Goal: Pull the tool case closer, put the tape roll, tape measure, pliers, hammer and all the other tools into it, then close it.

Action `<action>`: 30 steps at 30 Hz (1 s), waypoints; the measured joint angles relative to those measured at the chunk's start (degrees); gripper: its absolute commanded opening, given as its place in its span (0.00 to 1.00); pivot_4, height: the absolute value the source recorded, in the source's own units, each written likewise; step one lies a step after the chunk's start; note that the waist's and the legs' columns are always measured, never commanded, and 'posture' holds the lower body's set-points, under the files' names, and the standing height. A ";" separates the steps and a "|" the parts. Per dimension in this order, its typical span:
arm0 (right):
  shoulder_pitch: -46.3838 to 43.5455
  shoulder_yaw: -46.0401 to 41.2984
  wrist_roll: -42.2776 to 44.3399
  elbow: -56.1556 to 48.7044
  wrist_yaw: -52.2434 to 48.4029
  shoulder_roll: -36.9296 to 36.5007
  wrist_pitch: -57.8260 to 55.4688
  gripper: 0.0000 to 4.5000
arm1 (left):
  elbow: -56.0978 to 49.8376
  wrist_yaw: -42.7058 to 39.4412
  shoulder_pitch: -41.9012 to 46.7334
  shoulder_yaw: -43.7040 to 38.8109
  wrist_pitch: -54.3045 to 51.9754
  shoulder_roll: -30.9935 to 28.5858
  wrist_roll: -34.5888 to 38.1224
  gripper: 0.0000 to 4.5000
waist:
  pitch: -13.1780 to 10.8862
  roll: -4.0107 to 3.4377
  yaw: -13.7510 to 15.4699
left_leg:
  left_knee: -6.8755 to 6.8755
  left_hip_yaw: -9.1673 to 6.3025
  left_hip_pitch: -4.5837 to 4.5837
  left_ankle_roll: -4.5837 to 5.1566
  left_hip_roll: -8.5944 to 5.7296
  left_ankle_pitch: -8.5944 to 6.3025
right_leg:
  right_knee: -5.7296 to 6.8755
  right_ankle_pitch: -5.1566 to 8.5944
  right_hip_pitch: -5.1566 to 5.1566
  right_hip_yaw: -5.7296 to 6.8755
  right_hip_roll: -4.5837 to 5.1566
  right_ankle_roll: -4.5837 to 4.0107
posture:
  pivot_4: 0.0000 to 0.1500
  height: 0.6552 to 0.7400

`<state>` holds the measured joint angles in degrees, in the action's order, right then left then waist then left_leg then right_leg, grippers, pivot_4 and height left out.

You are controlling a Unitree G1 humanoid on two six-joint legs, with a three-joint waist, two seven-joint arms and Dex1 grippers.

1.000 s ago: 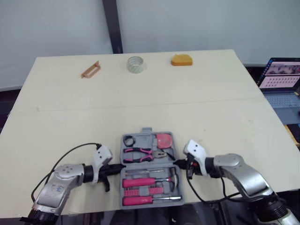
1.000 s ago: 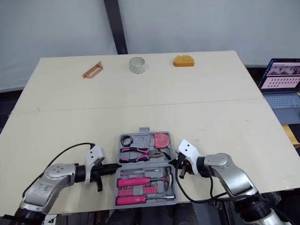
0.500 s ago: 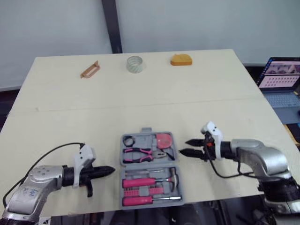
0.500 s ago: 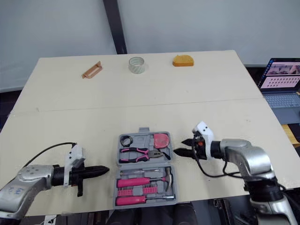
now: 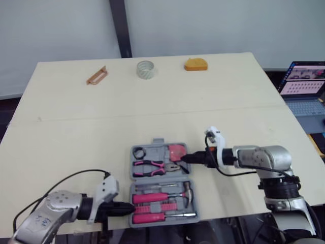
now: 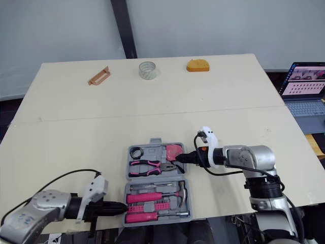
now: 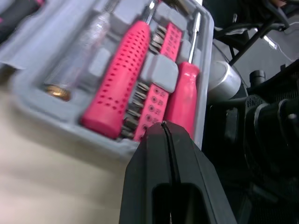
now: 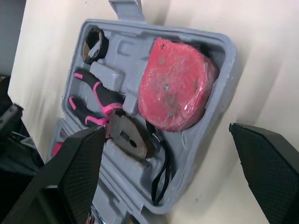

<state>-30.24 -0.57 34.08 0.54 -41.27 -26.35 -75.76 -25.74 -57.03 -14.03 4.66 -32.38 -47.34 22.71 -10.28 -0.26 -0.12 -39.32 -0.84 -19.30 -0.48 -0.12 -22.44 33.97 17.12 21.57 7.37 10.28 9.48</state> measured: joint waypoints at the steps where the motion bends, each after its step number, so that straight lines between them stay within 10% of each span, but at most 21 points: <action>1: -0.29 -0.07 0.04 0.24 0.36 0.31 -0.38 0.99 | 0.44 0.01 -0.01 0.90 1.04 -0.30 -1.20 0.00 | 0.00 0.00 0.01 | 0.00 0.01 0.00 0.00 0.00 0.00 | 0.00 0.00 0.00 0.00 0.00 0.00 | 1.00 1.00; 30: -2.75 0.36 -1.02 8.84 1.93 5.97 5.15 0.99 | 4.03 -1.25 0.09 2.84 9.15 -1.08 -2.96 0.00 | 0.20 -0.36 -0.15 | 0.04 0.07 0.13 0.00 0.00 0.00 | 0.05 0.00 -0.02 -0.08 -0.01 0.00 | 1.00 1.00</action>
<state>-33.00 -0.22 33.06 9.38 -39.34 -20.38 -70.61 -21.71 -58.29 -13.94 7.50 -23.24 -48.42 19.75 -10.08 -0.61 -0.28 -39.28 -0.77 -19.18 -0.49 -0.12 -22.44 34.03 17.13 21.55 7.29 10.27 9.48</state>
